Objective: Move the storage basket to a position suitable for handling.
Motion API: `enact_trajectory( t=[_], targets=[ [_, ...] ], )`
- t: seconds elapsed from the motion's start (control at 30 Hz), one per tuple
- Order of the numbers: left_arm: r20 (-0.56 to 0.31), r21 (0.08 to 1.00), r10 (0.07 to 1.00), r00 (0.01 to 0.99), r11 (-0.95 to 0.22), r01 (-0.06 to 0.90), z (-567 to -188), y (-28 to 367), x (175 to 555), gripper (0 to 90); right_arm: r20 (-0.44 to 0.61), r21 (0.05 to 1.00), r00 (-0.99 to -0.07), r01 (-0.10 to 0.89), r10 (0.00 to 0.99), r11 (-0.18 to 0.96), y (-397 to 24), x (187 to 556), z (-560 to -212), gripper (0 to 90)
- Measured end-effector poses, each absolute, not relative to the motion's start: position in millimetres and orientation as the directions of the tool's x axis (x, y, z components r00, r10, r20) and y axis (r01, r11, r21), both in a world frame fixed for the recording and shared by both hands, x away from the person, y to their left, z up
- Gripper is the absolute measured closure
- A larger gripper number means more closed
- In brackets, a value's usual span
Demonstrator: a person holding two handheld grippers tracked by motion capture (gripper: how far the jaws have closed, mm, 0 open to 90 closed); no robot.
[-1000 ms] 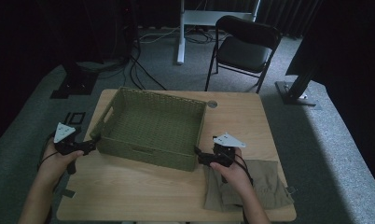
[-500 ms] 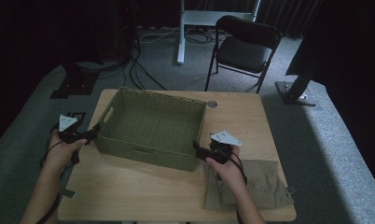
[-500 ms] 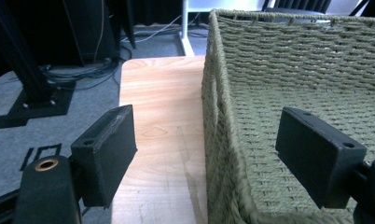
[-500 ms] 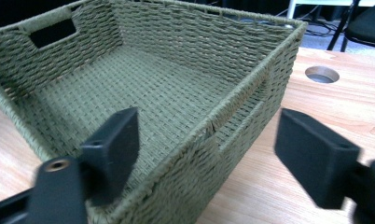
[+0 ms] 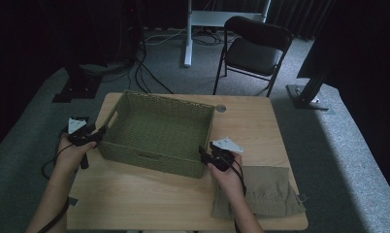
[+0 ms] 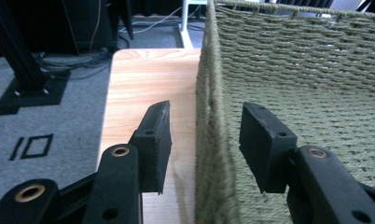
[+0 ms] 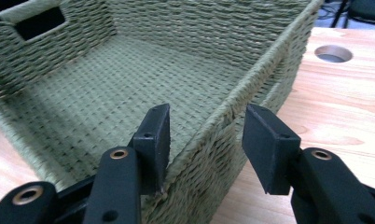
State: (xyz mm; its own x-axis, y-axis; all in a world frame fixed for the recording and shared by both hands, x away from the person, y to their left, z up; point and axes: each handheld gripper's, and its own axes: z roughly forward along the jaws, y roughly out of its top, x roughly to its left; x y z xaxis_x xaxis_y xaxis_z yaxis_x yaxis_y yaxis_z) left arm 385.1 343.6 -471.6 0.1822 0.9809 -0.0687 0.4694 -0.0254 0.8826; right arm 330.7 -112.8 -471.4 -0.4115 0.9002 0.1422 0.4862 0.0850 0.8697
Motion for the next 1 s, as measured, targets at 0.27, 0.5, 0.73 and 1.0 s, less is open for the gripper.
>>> enact_trajectory(
  t=[0.27, 0.5, 0.73, 1.0],
  targets=[
    [-0.055, 0.863, 0.992, 0.115, -0.01, 0.505, -478, 334, 387, 65.2, 0.147, 0.858, -0.349, 0.511, 0.926, 0.056, -102, 330, -471, 63.3],
    [-0.029, 0.853, 0.995, 0.093, -0.024, 0.522, -477, 324, 385, 81.8, 0.123, 0.858, -0.316, 0.51, 0.941, 0.059, -97, 329, -470, 65.3],
    [-0.066, 0.851, 0.993, 0.099, 0.004, 0.524, -477, 325, 376, 83.1, 0.111, 0.86, -0.299, 0.506, 0.948, 0.059, -98, 331, -470, 67.8],
    [-0.081, 0.851, 0.995, 0.063, 0.036, 0.524, -478, 321, 363, 83.8, 0.094, 0.865, -0.29, 0.497, 0.952, 0.066, -100, 335, -470, 71.0]
  ],
)
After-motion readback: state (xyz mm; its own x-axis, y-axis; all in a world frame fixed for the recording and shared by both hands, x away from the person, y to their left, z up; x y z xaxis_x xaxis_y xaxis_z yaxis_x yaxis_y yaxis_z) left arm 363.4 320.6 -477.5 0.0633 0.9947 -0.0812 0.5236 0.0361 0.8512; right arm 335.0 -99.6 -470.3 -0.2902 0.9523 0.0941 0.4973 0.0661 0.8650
